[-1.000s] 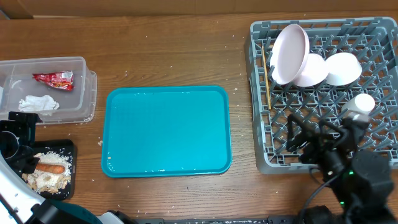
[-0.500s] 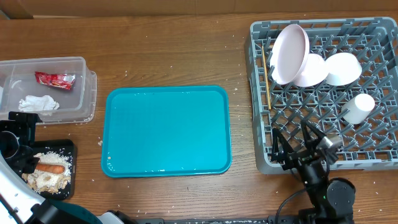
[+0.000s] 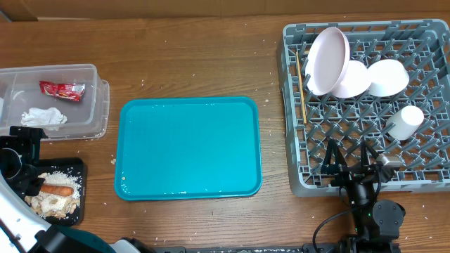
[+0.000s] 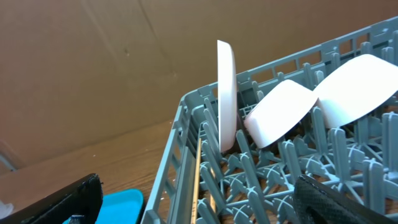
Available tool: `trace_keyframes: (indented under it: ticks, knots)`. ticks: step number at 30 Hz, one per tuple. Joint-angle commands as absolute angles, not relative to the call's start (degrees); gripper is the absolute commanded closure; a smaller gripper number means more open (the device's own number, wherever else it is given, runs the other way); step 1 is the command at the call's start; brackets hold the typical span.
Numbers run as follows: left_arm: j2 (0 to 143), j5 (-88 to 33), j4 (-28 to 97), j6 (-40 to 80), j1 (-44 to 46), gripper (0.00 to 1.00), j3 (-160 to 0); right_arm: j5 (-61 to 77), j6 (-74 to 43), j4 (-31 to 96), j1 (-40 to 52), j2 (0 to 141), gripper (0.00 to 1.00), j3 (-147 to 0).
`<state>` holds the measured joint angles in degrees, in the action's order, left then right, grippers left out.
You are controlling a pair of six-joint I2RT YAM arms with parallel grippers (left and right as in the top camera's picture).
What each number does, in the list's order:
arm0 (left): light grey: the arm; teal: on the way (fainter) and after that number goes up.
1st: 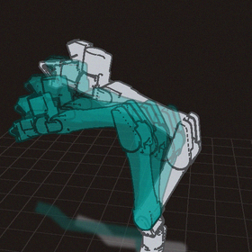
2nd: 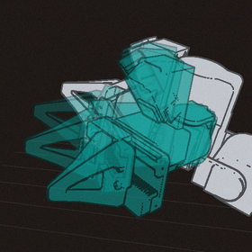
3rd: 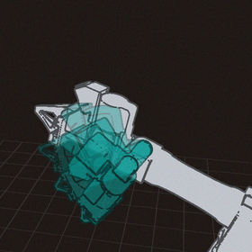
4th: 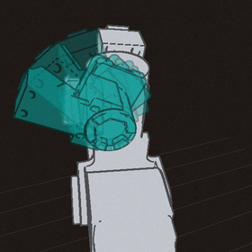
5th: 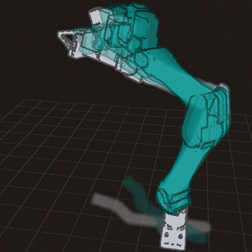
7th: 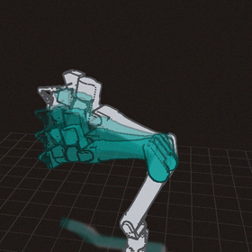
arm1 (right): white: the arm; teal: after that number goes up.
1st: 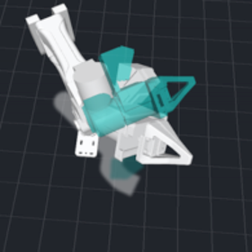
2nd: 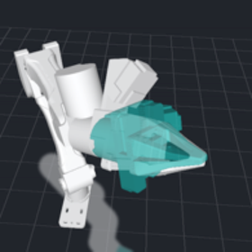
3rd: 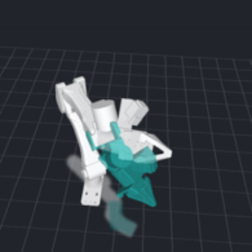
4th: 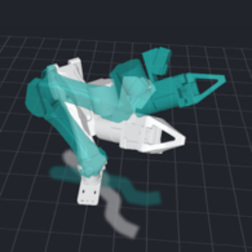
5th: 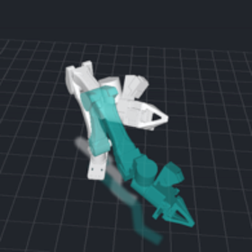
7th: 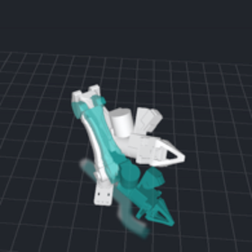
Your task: Sort waste into correct bins and load items into the dishwasher
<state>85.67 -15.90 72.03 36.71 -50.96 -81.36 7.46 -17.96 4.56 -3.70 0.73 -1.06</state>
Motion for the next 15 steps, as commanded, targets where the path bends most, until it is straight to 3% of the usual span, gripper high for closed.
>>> trace_keyframes:
  ticks: [1,8,15]
  knots:
    - [85.95,-16.10,71.94,36.18,-50.59,0.00,-81.73,6.02,-14.46,4.38,-3.99,0.14,0.00,-0.47]
    - [85.95,-16.10,71.94,36.18,-50.59,0.00,-81.73,6.04,-7.18,4.38,-3.99,0.14,0.00,-0.47]
    - [85.95,-16.10,71.94,36.18,-50.59,0.00,-81.73,6.48,-7.25,4.32,-3.77,0.14,0.00,-0.47]
